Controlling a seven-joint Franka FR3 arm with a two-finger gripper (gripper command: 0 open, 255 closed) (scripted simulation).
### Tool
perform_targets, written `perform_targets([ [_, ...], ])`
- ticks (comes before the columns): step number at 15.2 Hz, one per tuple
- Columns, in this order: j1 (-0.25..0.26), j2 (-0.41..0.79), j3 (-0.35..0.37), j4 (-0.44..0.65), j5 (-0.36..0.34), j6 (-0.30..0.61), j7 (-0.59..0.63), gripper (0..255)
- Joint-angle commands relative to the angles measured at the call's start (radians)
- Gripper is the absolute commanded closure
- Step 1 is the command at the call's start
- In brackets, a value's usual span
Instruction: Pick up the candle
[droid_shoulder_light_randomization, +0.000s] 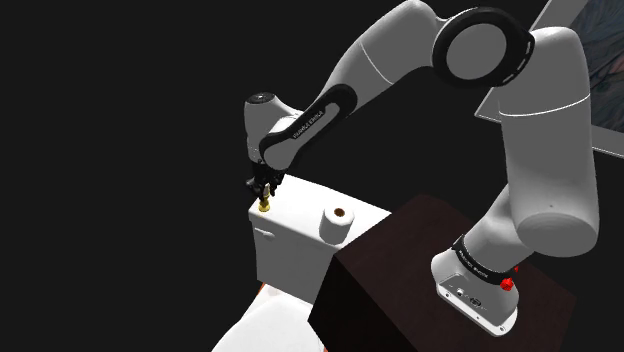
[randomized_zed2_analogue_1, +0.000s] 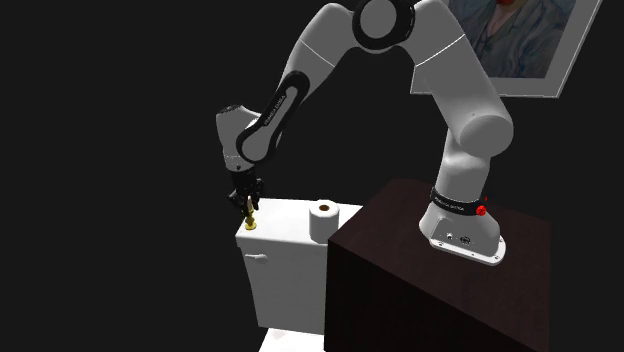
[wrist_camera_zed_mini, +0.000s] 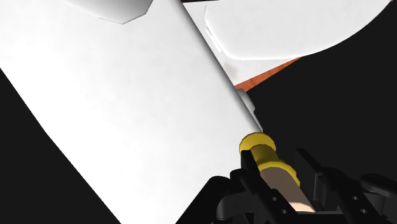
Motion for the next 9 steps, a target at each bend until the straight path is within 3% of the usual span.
perform_targets([
  [1,-0.004,-0.022,0.005,-0.005,0.006,-0.018,-0.003,255],
  [9,-0.014,-0.087,0.02,-0.016,0.023,-0.071,-0.014,255],
])
